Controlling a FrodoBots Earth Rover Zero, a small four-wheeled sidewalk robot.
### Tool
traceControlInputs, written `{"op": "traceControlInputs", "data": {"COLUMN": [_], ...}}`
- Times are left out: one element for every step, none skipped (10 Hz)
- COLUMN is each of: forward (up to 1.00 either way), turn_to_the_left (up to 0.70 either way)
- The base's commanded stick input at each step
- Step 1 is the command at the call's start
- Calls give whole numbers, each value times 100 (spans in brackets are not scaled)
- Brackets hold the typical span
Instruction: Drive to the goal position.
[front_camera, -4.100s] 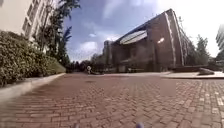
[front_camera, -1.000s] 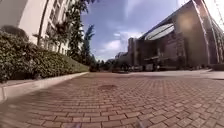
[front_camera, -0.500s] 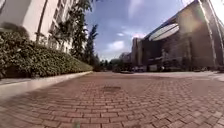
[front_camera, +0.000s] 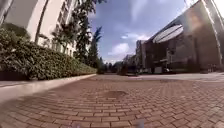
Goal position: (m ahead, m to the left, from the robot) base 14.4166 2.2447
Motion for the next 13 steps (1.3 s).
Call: {"op": "traceControlInputs", "data": {"forward": [70, 70, 70, 70, 70, 70, 70, 70, 70, 70, 70, 70, 70], "turn_to_the_left": [14, 14, 14, 14, 14, 0, 0, 0, 0, 0, 12, 14, 14]}}
